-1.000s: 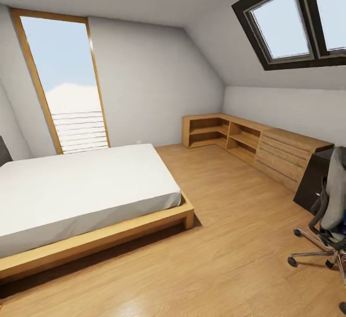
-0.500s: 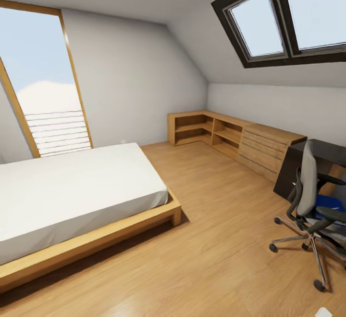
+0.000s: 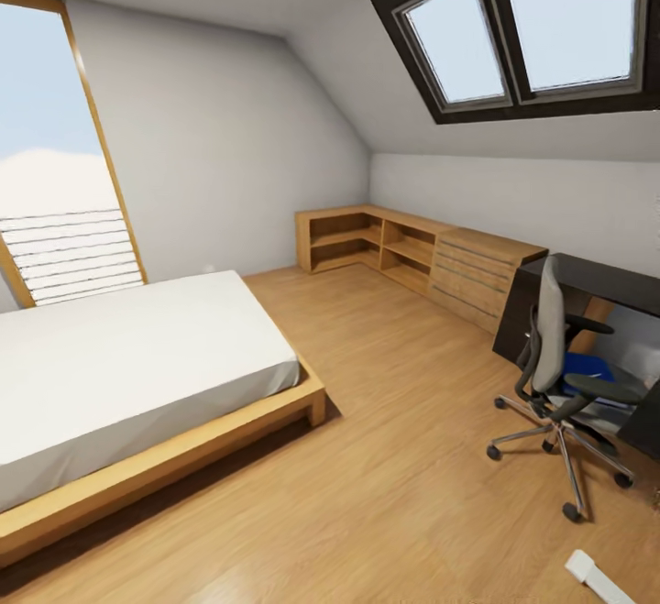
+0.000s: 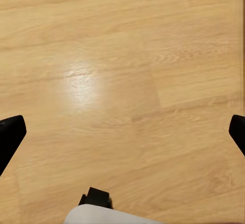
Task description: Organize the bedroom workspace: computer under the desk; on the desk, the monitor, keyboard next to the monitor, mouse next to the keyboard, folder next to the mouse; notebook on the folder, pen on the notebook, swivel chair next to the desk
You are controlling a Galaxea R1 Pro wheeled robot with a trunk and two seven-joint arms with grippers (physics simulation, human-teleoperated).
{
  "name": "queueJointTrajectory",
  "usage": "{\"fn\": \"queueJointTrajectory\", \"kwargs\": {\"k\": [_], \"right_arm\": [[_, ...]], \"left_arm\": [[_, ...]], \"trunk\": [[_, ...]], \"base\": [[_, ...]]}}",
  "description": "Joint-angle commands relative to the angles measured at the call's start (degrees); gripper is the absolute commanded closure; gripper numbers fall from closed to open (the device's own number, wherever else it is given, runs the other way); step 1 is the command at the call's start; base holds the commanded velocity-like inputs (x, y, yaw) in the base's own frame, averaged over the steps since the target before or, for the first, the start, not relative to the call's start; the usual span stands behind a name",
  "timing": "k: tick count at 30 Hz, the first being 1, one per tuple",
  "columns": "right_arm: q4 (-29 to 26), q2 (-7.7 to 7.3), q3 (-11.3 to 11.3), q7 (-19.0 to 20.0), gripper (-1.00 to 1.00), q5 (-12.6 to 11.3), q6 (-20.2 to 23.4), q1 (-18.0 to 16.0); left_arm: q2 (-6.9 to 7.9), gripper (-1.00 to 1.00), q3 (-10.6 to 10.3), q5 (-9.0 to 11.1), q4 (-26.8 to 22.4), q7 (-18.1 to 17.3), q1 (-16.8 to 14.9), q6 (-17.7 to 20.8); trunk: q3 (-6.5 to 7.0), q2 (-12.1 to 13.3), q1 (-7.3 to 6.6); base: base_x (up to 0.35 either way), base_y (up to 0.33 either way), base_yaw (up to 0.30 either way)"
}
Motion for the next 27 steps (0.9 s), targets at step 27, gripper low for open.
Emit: {"fn": "queueJointTrajectory", "kwargs": {"k": [27], "right_arm": [[0.0,0.01,0.0,0.0,-1.0,0.0,-0.2,0.0]], "left_arm": [[0.34,-1.0,0.1,0.5,0.1,-0.6,0.0,-0.2]], "trunk": [[-1.68,0.0,0.0]], "base": [[0.114,0.065,-0.155]]}}
